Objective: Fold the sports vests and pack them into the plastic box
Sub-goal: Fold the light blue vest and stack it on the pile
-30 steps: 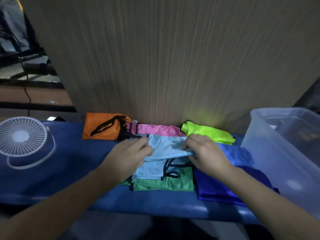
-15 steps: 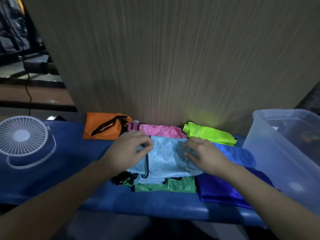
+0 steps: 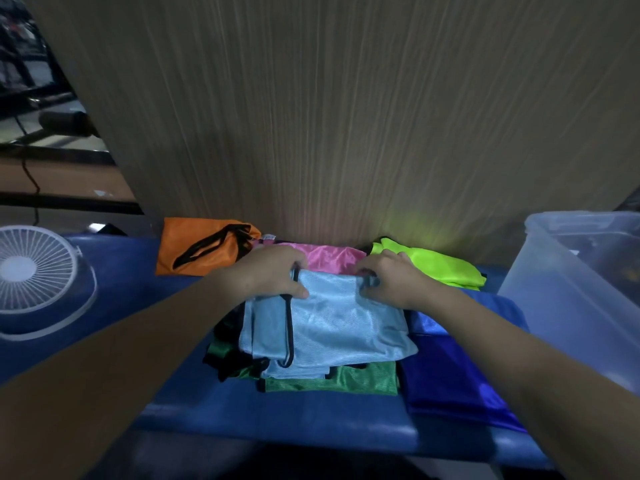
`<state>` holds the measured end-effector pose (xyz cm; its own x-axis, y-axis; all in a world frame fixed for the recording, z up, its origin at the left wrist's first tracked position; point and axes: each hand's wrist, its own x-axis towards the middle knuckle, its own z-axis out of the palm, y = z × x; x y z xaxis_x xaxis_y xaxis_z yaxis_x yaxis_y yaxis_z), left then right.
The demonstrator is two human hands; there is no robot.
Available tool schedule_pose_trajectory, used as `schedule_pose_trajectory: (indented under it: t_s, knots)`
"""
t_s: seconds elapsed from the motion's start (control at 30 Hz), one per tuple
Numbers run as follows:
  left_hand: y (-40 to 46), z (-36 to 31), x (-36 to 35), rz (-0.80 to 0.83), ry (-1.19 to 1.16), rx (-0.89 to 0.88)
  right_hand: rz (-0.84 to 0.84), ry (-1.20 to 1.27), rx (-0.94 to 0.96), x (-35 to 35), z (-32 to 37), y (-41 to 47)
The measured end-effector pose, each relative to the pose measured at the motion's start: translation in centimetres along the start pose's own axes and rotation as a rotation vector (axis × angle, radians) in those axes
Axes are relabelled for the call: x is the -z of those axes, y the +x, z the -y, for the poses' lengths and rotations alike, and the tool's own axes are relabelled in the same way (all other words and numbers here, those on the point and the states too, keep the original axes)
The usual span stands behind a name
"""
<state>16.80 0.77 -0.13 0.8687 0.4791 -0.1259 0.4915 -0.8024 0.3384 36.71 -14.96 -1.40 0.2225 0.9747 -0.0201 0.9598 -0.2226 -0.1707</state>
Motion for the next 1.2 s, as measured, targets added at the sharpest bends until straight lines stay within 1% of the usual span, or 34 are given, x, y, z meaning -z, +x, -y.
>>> schedule_pose_trajectory:
  t_s: [0.07, 0.1, 0.2, 0.3, 0.37, 0.4, 0.47, 0.53, 0.6, 0.67, 0.7, 0.77, 0.87, 0.93, 1.0, 1.07, 1.2]
  knots:
    - [-0.8, -0.2, -0.1, -0.069, -0.036, -0.036, -0.048, 0.041, 0.018, 0.1, 0.3, -0.4]
    - [-1.4, -0.4, -0.1, -0.108, -0.016, -0.06, -0.085, 0.071, 0.039, 0.2, 0.4, -0.8]
    - [-3.1, -1.4, -0.2, -0.239, 0.185, -0.162, -0.205, 0.114, 0.123, 0.2, 0.8, -2.5]
    - [-5.0, -2.2, -1.1, -0.428, 0.378, -0.342, -0.343, -0.051, 0.228, 0.0, 1.5, -4.9]
    - [-6.1, -2.6, -1.7, -0.534, 0.47, -0.449, -0.404, -0.145, 0.27, -0.3, 2.1, -6.3]
    - [-6.4, -2.8, -2.0, -0.576, 0.503, -0.483, -0.411, -0.173, 0.278, -0.5, 2.4, -6.8]
    - [-6.9, -3.2, -2.4, -0.61, 0.509, -0.487, -0.411, -0.198, 0.279, -1.1, 2.9, -7.6]
    - [-7.1, -2.8, -2.8, -0.584, 0.443, -0.401, -0.393, -0.155, 0.25, -1.7, 3.2, -8.3]
    - [-7.3, -2.1, -2.8, -0.463, 0.367, -0.258, -0.376, -0.047, 0.198, -2.0, 3.2, -8.7]
    - [-7.7, -1.6, -2.5, -0.336, 0.363, -0.164, -0.38, 0.041, 0.156, -2.0, 3.0, -8.9]
    - [-7.9, -1.5, -2.4, -0.316, 0.39, -0.153, -0.384, 0.059, 0.145, -1.9, 2.9, -9.0]
    - [-8.5, -1.6, -2.3, -0.329, 0.415, -0.169, -0.388, 0.076, 0.138, -1.9, 2.8, -9.1]
    - [-9.0, -2.0, -2.2, -0.381, 0.353, -0.199, -0.399, 0.133, 0.11, -1.9, 2.7, -9.4]
    - [-8.9, -2.4, -1.5, -0.383, 0.304, -0.193, -0.405, 0.205, 0.082, -1.7, 2.7, -9.3]
    - [-8.4, -2.7, -0.3, -0.322, 0.271, -0.127, -0.395, 0.307, 0.046, -1.2, 2.7, -9.0]
    - [-7.5, -2.8, 0.7, -0.263, 0.237, -0.076, -0.36, 0.375, -0.028, -0.8, 2.4, -8.5]
    - [-5.8, -2.6, 2.5, -0.139, 0.178, -0.038, -0.327, 0.492, -0.083, -0.5, 2.0, -7.5]
